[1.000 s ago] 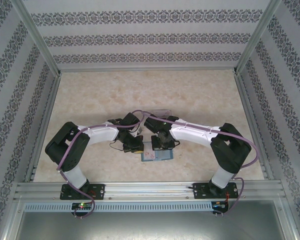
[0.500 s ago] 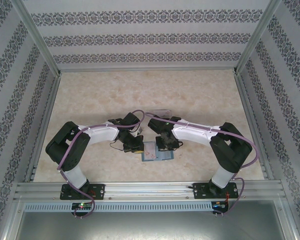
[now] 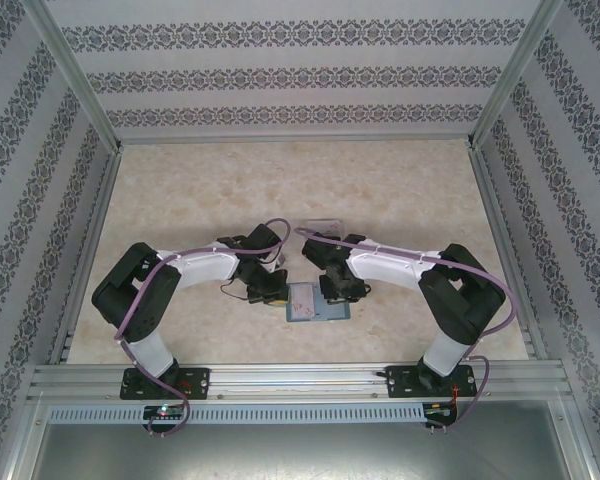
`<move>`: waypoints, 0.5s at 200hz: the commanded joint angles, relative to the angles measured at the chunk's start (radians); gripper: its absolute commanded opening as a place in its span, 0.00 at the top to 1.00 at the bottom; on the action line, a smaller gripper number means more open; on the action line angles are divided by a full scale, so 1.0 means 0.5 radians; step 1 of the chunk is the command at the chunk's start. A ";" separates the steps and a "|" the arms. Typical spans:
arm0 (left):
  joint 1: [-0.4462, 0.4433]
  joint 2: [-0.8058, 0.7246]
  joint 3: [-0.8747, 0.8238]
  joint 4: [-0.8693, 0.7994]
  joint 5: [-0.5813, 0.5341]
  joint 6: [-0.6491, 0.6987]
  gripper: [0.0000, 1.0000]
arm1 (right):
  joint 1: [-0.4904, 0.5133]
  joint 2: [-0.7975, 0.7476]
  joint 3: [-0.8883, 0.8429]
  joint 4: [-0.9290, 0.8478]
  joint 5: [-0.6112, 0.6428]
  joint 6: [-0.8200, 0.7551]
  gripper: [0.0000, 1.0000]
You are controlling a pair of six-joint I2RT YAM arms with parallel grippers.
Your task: Take the credit cards out of the card holder
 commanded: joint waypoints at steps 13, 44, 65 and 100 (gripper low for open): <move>-0.015 -0.043 0.090 -0.116 -0.044 0.032 1.00 | -0.028 -0.100 -0.033 -0.104 0.097 -0.023 0.72; -0.015 -0.074 0.137 -0.151 -0.040 0.035 1.00 | -0.043 -0.175 -0.014 -0.096 0.054 -0.026 0.72; -0.015 -0.077 0.163 -0.150 -0.016 0.033 1.00 | -0.053 -0.215 -0.003 -0.070 0.007 -0.025 0.72; -0.018 -0.056 0.168 -0.050 0.061 -0.006 1.00 | -0.059 -0.272 0.009 -0.002 -0.075 -0.014 0.73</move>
